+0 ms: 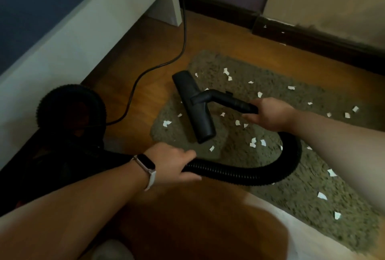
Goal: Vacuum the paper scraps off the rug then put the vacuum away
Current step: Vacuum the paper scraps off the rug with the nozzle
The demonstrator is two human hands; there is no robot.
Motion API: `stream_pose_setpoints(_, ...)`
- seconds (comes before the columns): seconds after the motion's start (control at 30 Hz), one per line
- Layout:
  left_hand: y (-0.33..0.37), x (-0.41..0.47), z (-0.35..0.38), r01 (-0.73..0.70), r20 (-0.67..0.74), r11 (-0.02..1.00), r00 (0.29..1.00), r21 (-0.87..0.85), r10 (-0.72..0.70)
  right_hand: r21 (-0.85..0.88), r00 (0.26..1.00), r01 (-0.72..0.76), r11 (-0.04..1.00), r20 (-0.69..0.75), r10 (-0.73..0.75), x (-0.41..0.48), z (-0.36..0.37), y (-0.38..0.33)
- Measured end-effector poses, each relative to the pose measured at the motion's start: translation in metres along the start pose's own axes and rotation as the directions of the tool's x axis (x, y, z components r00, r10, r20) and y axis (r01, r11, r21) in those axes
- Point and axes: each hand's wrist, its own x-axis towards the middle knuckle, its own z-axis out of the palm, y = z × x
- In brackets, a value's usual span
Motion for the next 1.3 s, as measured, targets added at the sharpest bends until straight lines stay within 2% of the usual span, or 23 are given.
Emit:
stream_pose_setpoints(0.2, -0.022, -0.034, 0.006, 0.245, -0.151, 0.966, 0.961, 0.076, -0.232, 0.035, 0.99, 0.137, 0.99, -0.023, -0.136, 0.035, 0.017, -0.03)
stream_pose_setpoints(0.47, -0.028, -0.05, 0.016, 0.345, -0.035, 0.938, 0.938, -0.029, -0.346, 0.023, 0.978, 0.207, 0.978, 0.013, -0.208, 0.051, 0.048, -0.059)
stream_pose_setpoints(0.8, -0.041, -0.042, 0.024, 0.34, 0.078, 0.94, 0.938, -0.023, -0.337, -0.082, 0.979, 0.198, 0.977, 0.059, -0.194, 0.053, 0.061, -0.075)
stream_pose_setpoints(1.1, -0.047, -0.042, 0.037, 0.364, 0.004, 0.929, 0.931, -0.075, -0.364, -0.143, 0.984, 0.164, 0.976, 0.096, -0.152, 0.06, 0.061, -0.083)
stream_pose_setpoints(1.3, -0.047, -0.039, 0.039, 0.381, -0.038, 0.92, 0.922, -0.087, -0.386, -0.187, 0.987, 0.159, 0.97, 0.051, -0.152, 0.057, 0.058, -0.084)
